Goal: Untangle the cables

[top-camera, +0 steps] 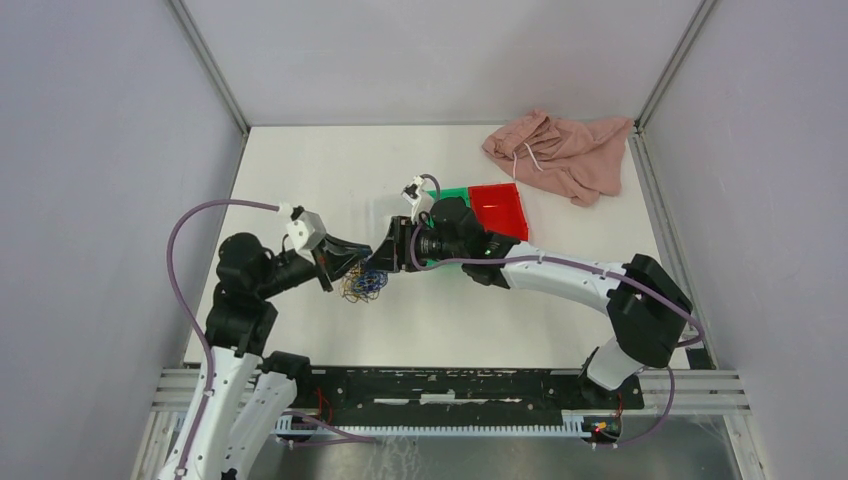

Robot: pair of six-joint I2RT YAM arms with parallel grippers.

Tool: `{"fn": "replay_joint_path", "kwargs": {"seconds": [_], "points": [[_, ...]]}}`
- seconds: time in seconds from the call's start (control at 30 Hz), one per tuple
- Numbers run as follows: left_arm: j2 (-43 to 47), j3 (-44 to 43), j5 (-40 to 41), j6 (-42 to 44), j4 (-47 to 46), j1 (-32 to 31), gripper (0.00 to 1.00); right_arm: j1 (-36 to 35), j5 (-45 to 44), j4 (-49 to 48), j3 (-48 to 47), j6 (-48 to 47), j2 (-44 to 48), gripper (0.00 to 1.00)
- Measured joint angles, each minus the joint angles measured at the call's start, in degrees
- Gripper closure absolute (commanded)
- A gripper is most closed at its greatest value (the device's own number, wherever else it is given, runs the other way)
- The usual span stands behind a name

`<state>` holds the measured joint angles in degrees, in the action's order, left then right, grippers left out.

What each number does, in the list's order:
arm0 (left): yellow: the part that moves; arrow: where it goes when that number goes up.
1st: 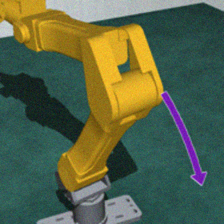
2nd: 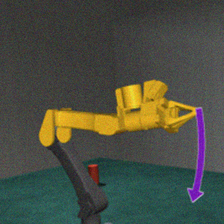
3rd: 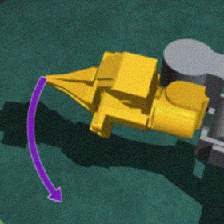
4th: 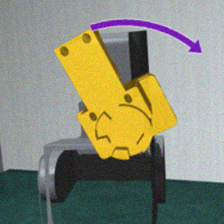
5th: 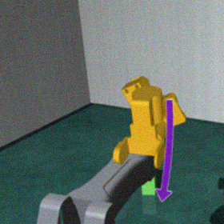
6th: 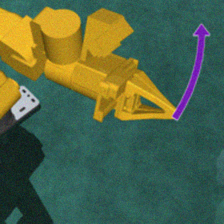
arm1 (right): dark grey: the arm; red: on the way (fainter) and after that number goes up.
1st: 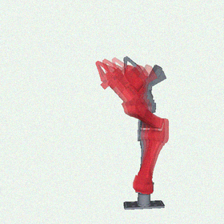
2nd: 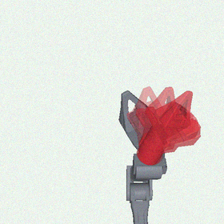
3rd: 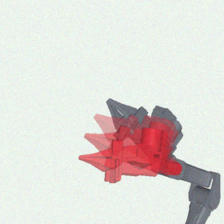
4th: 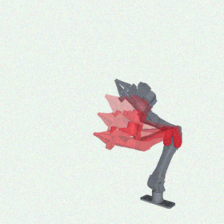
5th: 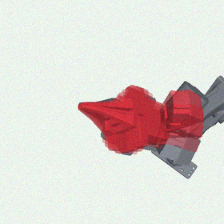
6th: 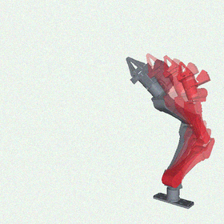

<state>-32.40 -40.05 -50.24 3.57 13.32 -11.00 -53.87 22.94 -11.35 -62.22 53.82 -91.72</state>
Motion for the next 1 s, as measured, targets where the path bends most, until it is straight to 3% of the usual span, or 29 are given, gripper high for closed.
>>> {"fn": "replay_joint_path", "kwargs": {"seconds": [0.13,0.73,0.83,1.0], "points": [[-0.24,-2.91,-0.2,-4.72,-1.07,0.0,0.96,0.0,-3.67,0.26,0.59,-0.61,-0.09,0.59],[-5.77,-15.3,0.68,-10.71,-4.5,0.0,0.97,-0.96,-13.92,6.36,10.95,-5.29,1.57,0.64],[-7.17,-17.59,0.66,-11.23,-5.42,0.0,0.97,-1.57,-16.15,8.33,10.97,-6.84,1.57,0.56],[-7.63,-18.49,0.57,-11.52,-5.7,0.0,0.97,-1.81,-19.21,12.5,11.02,-11.1,4.87,0.3]]}}
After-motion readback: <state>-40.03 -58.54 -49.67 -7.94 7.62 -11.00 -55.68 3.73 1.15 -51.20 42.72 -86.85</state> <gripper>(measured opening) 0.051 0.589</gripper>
